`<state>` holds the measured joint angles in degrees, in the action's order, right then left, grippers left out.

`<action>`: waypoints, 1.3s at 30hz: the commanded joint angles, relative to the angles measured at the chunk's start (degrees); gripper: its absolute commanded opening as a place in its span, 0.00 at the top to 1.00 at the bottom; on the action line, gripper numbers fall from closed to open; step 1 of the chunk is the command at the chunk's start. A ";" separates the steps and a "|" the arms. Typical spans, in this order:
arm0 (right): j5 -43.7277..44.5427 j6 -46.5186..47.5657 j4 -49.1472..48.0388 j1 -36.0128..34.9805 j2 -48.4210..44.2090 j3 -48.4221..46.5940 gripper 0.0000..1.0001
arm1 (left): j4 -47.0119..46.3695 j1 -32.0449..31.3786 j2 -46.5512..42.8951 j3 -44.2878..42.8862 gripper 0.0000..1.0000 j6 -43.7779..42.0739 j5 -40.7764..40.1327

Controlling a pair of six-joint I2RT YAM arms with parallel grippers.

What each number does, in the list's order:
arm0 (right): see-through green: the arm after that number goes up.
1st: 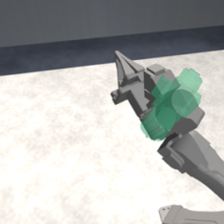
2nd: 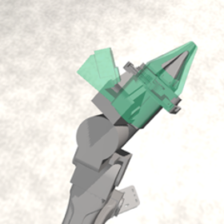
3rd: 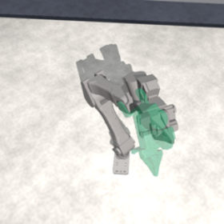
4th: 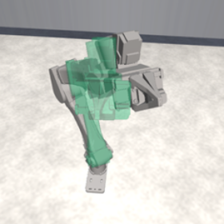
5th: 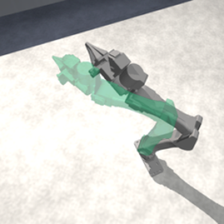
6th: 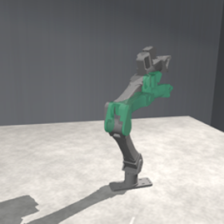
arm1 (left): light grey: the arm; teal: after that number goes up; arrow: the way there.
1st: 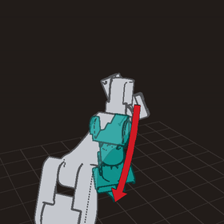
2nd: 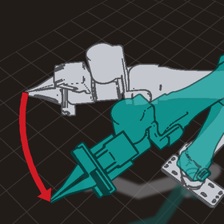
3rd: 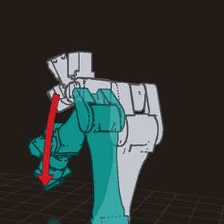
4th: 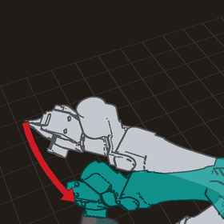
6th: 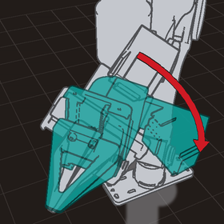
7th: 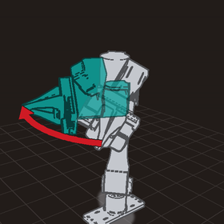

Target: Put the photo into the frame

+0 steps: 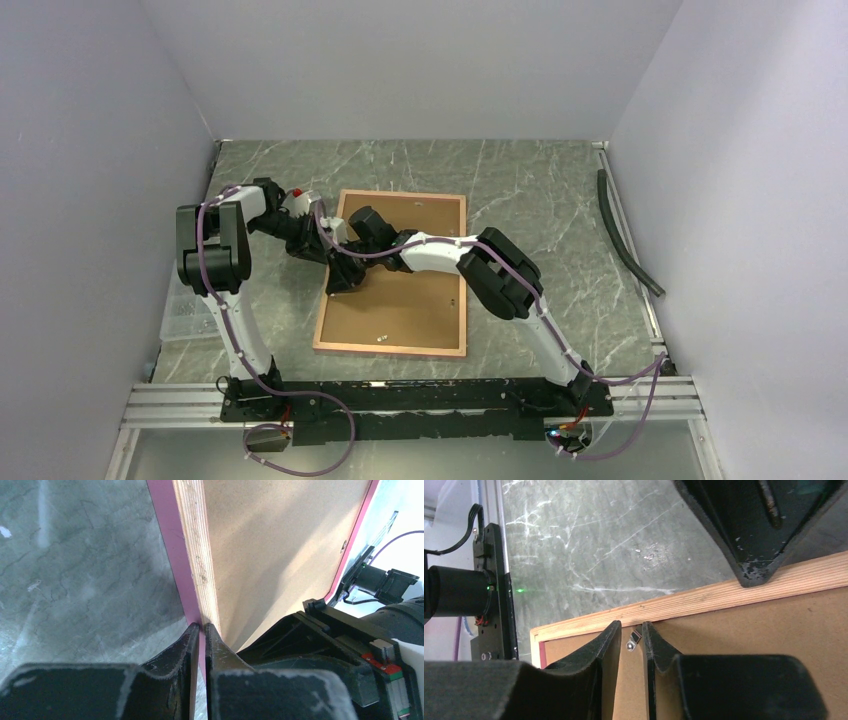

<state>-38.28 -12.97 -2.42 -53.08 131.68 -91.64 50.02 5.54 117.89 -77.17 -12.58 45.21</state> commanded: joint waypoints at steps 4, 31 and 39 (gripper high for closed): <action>-4.58 5.14 6.62 -3.50 1.68 -2.22 0.74 | -4.49 -3.65 2.38 -1.38 0.89 0.53 0.14; 37.40 -18.93 16.03 29.38 -24.98 13.14 0.01 | 1.07 -1.16 -10.98 2.27 0.80 -14.47 -14.21; 35.64 -23.17 15.95 33.00 -22.27 15.97 0.00 | -1.03 -7.14 -15.26 11.56 0.83 -19.64 -19.47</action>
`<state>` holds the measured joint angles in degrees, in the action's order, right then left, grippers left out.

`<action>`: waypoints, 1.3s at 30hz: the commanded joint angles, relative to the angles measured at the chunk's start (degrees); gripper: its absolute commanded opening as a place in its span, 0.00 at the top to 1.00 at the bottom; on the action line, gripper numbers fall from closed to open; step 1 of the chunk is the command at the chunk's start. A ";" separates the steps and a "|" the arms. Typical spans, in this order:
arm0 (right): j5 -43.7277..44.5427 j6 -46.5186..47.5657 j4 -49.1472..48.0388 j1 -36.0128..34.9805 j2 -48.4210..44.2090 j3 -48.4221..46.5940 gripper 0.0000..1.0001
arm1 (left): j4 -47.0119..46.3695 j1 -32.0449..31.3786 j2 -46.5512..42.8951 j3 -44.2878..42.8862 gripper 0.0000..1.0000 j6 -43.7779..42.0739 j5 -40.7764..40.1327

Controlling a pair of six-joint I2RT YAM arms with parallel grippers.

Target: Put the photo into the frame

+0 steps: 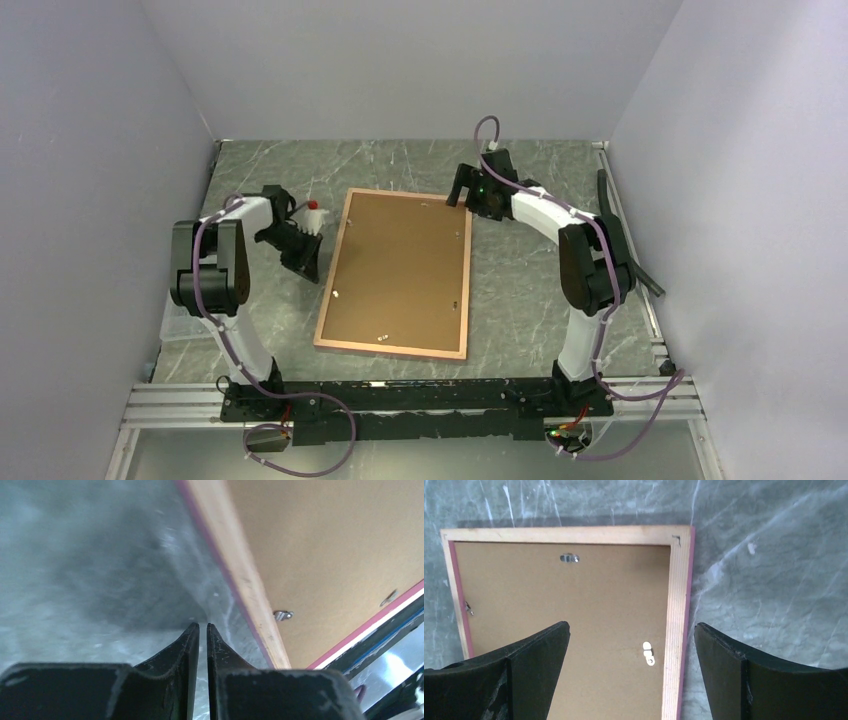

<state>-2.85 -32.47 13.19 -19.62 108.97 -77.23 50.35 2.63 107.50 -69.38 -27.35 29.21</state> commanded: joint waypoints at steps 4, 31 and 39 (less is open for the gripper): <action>-5.71 -5.59 -4.15 -0.13 2.98 2.20 0.00 | -3.04 -9.17 -6.37 7.07 0.84 -4.70 -4.91; -19.51 0.79 7.16 -7.51 26.16 -38.54 0.00 | 13.32 -29.57 -7.09 -5.23 0.15 -3.32 8.28; -5.50 0.46 11.73 -3.41 13.16 -32.82 0.00 | 20.96 -13.78 -5.69 -22.39 0.05 -6.64 7.67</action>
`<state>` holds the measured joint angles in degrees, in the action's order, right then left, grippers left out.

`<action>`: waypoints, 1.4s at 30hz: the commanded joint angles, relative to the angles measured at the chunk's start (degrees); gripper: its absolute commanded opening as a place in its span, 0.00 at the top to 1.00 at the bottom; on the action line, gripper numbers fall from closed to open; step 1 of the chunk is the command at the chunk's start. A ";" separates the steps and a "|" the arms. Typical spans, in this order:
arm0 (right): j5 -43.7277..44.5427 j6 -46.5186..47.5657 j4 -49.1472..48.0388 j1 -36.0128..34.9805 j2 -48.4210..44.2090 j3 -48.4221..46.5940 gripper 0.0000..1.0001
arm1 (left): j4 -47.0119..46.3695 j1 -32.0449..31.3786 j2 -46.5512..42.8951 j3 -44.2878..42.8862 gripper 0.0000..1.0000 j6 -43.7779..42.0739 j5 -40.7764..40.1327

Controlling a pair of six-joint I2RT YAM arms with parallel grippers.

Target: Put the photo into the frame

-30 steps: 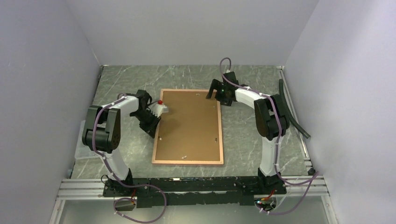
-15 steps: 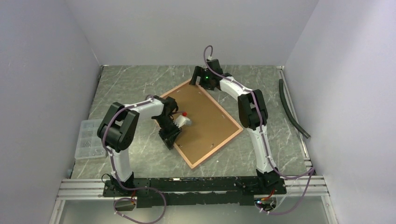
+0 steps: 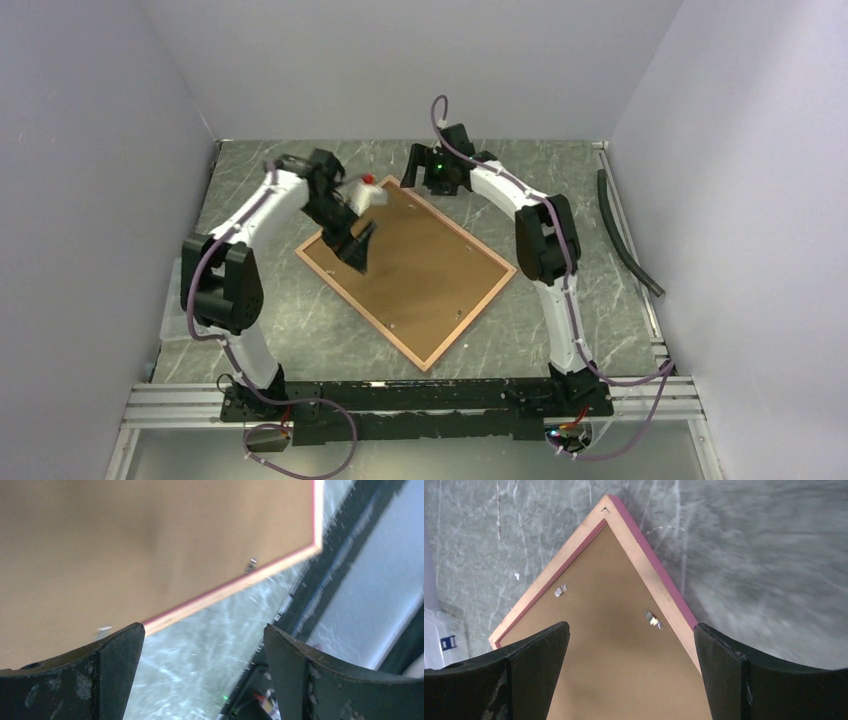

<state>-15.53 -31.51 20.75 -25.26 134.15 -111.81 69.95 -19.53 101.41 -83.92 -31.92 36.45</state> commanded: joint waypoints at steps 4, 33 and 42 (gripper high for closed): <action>13.28 -4.00 6.83 2.83 -22.20 14.56 0.00 | -8.12 17.78 9.70 -16.48 0.12 6.47 -5.29; -1.61 -12.08 -2.40 8.23 -49.73 65.43 0.00 | -18.00 22.44 16.64 -0.45 0.70 11.19 -0.49; 4.83 -6.25 5.40 13.35 -46.82 58.85 0.00 | -11.58 20.85 6.39 12.88 0.72 6.26 1.43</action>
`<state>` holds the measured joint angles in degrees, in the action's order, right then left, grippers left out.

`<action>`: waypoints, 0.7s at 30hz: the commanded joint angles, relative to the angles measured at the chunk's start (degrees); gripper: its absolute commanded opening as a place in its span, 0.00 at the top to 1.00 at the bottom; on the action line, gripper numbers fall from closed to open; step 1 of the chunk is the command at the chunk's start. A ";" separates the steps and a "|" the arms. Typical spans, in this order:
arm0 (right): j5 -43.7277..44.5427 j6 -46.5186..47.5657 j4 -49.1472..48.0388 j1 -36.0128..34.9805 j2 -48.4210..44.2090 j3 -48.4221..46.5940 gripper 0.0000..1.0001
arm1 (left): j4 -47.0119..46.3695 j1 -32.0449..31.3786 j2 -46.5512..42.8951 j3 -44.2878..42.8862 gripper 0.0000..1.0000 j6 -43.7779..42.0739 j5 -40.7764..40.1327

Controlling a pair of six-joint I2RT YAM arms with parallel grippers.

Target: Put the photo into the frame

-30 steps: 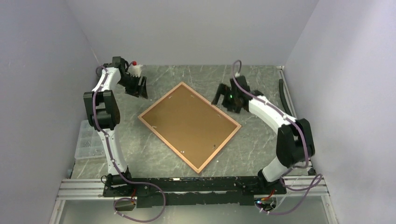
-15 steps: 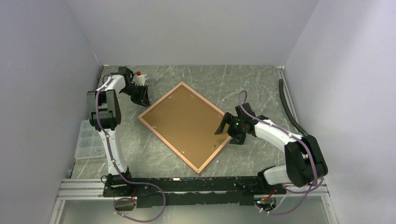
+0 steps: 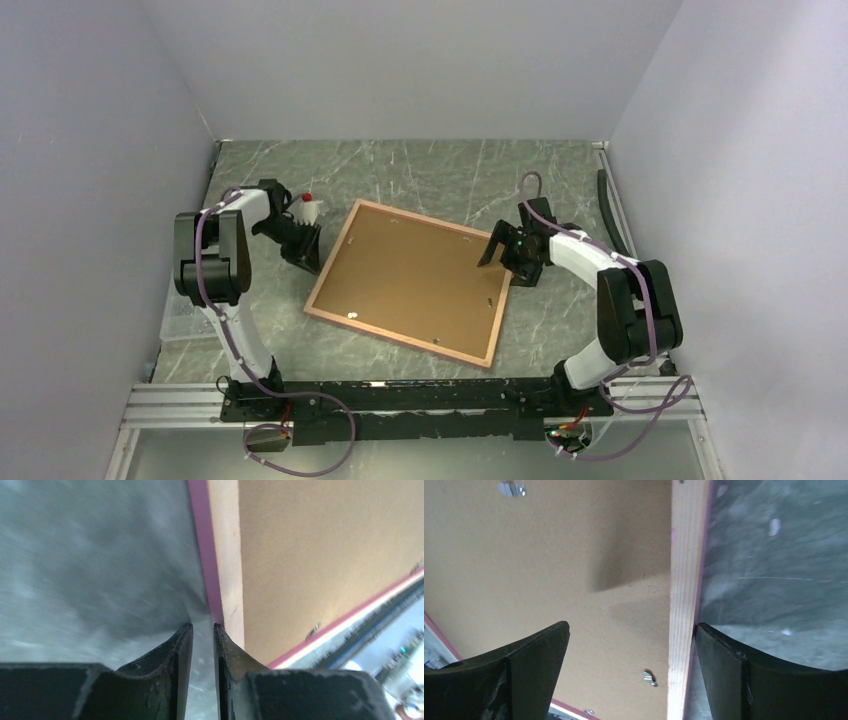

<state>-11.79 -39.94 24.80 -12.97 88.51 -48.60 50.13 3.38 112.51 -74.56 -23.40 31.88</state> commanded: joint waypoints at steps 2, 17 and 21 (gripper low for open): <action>4.45 3.34 3.35 2.09 -2.36 -6.23 0.00 | 9.88 -1.92 -6.45 3.38 0.70 -2.23 6.47; 3.67 -3.29 -6.75 -18.72 12.35 -26.61 0.19 | 1.23 -0.10 3.65 -5.05 0.53 10.13 11.25; 1.52 -4.17 -9.03 -23.37 20.79 -35.05 0.30 | -0.26 -0.08 5.08 -3.80 0.61 10.17 12.27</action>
<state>-7.57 -41.95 20.08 -33.39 103.46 -76.49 51.62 3.31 117.14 -79.31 -14.85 40.73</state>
